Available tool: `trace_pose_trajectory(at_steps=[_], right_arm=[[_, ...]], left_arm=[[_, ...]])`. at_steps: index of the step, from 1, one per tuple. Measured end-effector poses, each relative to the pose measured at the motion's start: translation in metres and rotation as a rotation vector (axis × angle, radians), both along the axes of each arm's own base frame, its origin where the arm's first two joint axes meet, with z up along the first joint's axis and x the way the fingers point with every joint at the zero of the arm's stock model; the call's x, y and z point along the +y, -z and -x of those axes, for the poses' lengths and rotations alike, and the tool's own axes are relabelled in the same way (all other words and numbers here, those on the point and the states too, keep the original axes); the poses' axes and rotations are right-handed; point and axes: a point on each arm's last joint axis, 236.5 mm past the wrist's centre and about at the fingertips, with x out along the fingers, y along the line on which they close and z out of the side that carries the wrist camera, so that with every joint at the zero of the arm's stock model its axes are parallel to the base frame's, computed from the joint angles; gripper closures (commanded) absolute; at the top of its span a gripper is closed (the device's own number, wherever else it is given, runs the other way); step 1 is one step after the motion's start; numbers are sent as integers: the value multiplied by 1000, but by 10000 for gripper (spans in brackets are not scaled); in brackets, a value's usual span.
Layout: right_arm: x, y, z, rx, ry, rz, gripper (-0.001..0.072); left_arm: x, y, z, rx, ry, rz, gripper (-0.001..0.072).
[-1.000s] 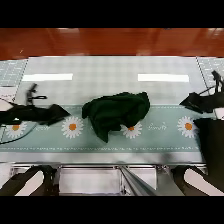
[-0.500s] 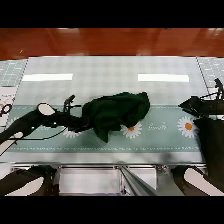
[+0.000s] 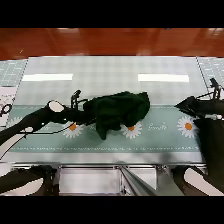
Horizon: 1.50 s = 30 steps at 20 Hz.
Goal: Fold the shirts.
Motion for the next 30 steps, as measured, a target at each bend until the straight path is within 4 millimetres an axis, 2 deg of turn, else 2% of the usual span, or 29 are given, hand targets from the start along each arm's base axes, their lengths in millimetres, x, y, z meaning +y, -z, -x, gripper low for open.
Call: trace_pose_trajectory(at_steps=[2,5,8,16,21,25,26,28,30], right_arm=[[20,2,3,15,-62,-11,306],[63,5,7,32,-175,-45,306],[90,10,0,12,-216,-46,306],[102,54,-8,104,-201,-48,306],[102,70,-35,123,-178,-62,306],[121,74,-55,135,-185,-124,308],[128,75,-58,135,-197,-132,381],[136,79,-63,132,-229,-120,683],[143,77,-70,116,-254,-114,683]], left_arm=[[2,-7,-7,-19,4,12,689],[10,-12,-13,-23,5,20,689],[15,-13,-13,-18,14,20,689],[17,-13,-12,-13,24,19,689],[17,-13,-10,-7,31,22,689],[16,-14,-8,-4,34,24,689],[16,-14,-8,-3,34,24,689],[16,-14,-8,-3,34,24,689],[16,-16,-9,-1,36,29,689]])
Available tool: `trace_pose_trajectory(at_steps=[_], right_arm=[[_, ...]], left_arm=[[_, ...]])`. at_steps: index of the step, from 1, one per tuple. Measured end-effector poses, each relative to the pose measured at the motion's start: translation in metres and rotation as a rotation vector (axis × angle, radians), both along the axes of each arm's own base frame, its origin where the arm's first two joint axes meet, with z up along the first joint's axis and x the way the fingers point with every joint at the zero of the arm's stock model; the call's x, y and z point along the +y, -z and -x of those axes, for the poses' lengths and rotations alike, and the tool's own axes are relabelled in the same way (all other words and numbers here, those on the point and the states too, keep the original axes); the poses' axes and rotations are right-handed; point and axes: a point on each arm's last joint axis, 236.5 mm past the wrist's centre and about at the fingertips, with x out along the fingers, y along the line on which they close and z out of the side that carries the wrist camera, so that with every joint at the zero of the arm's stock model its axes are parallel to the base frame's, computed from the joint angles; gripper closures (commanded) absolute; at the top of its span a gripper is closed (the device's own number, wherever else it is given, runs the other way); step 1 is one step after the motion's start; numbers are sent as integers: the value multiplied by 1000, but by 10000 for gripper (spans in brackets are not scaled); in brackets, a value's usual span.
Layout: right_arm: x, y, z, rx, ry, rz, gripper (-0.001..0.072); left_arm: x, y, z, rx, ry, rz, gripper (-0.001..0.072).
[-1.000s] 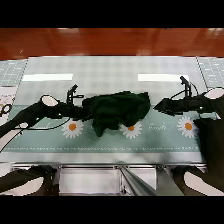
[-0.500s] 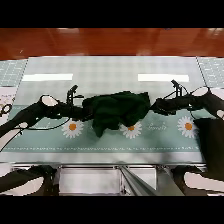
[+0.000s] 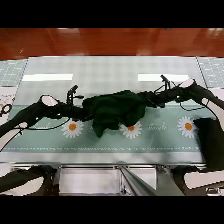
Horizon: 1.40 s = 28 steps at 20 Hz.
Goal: Fold the shirts.
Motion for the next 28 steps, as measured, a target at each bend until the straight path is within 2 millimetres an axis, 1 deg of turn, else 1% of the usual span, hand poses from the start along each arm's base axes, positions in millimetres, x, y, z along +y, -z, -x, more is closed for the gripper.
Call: trace_pose_trajectory(at_steps=[2,4,6,7,8,10,11,12,13,14,15,16,17,19,20,21,22,23,24,25,26,28], right_arm=[[5,-13,-7,-16,-29,-19,684],[-2,-40,-23,-75,-44,-12,684],[-19,-83,-45,-172,-42,27,684],[-31,-107,-58,-230,-23,55,684],[-46,-136,-71,-291,2,88,684],[-67,-203,-92,-436,51,128,684],[-73,-241,-97,-515,61,146,684],[-77,-278,-100,-595,72,162,684],[-80,-318,-97,-678,79,176,684],[-82,-354,-91,-761,84,195,684],[-83,-391,-80,-843,90,215,684],[-85,-425,-66,-922,95,243,684],[-86,-453,-49,-989,100,273,684],[-93,-502,-11,-1113,124,356,684],[-97,-523,11,-1170,139,400,684],[-100,-541,31,-1217,155,438,684],[-104,-556,52,-1260,172,482,684],[-108,-566,71,-1286,183,519,684],[-110,-573,88,-1305,191,550,684],[-113,-574,104,-1306,193,582,683],[-117,-572,117,-1291,194,618,683],[-129,-561,132,-1241,205,679,683]], left_arm=[[2,-10,-7,-16,2,19,689],[8,-28,-19,-52,0,44,689],[22,-57,-42,-122,-31,65,689],[31,-75,-54,-166,-52,76,689],[43,-98,-70,-226,-80,83,689],[63,-155,-98,-355,-123,99,689],[73,-186,-109,-425,-137,102,689],[83,-223,-118,-505,-151,107,689],[91,-260,-122,-587,-159,106,689],[98,-295,-123,-665,-163,103,689],[105,-332,-121,-750,-171,97,689],[110,-363,-114,-819,-173,91,689],[115,-396,-104,-900,-183,80,689],[123,-446,-77,-1027,-194,54,689],[125,-466,-62,-1084,-201,38,689],[127,-482,-45,-1136,-205,14,689],[129,-493,-26,-1175,-205,-21,689],[130,-502,-11,-1210,-210,-54,689],[130,-505,6,-1226,-208,-98,689],[132,-506,19,-1236,-212,-142,689],[135,-503,31,-1233,-221,-184,689],[143,-490,48,-1203,-247,-264,689]])
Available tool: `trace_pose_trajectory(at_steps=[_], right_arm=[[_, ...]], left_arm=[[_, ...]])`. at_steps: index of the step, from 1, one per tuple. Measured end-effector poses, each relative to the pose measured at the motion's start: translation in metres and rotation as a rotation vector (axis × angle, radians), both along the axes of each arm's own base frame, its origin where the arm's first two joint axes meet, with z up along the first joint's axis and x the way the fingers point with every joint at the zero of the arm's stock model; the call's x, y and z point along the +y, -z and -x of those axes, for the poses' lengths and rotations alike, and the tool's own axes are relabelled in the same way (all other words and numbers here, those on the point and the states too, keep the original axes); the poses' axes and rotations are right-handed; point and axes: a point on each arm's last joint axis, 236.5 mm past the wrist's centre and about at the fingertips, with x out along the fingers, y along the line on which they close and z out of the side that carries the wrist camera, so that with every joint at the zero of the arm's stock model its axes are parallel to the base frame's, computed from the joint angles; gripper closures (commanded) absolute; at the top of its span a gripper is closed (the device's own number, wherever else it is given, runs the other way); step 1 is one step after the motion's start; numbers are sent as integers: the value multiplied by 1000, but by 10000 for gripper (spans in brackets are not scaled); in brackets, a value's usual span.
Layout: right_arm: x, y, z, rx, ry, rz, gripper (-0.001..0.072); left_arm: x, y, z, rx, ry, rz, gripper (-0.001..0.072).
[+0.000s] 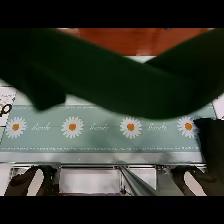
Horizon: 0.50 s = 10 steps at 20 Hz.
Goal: Fold the shirts.
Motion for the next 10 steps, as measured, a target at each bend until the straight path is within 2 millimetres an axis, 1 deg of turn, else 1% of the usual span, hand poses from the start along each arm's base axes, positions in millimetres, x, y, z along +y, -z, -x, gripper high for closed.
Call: trace_pose_trajectory(at_steps=[1,3,4,5,6,8,10], right_arm=[[-7,9,2,32,28,5,683],[-15,35,-2,114,59,2,683],[-17,53,-8,169,62,-7,683],[-16,73,-16,224,56,-19,683],[-15,98,-27,291,45,-35,683],[-10,149,-48,414,17,-76,684],[-9,209,-73,545,2,-113,683]], left_arm=[[4,11,6,30,-26,-8,689],[13,40,7,112,-71,-5,689],[15,57,5,159,-79,8,689],[16,79,2,221,-77,25,689],[18,102,-2,285,-76,42,689],[19,157,-12,427,-67,82,689],[21,218,-24,563,-66,130,689]])
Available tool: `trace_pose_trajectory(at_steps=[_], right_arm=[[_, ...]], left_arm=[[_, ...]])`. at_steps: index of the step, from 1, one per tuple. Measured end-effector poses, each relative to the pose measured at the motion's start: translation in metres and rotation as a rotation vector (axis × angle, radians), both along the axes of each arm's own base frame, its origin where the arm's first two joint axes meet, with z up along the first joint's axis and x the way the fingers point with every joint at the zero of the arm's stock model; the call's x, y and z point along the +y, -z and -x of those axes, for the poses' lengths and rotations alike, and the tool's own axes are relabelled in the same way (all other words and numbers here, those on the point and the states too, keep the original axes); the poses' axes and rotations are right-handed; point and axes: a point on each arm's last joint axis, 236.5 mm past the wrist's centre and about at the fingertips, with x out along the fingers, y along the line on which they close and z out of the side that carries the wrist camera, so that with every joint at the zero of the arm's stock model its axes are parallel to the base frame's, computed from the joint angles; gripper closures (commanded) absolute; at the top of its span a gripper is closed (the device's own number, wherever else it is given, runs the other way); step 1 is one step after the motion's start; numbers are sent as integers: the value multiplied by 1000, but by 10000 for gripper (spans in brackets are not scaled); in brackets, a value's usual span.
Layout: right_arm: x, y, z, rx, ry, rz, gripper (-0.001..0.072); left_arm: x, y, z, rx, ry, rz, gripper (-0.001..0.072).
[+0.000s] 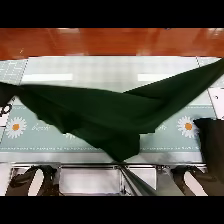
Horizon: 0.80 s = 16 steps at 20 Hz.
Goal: Fold the shirts.
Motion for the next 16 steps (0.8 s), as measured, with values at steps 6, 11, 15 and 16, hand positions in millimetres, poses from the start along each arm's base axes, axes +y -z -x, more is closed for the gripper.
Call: trace_pose_trajectory(at_steps=[6,11,15,16], right_arm=[[-8,138,-82,206,29,-86,683],[4,205,-137,247,72,-243,575],[9,227,-151,273,97,-317,306],[5,227,-150,285,102,-330,307]], left_arm=[[11,151,-47,247,-103,97,689],[26,216,-90,327,-228,149,689],[29,239,-105,373,-255,165,315],[33,239,-108,374,-259,163,199]])
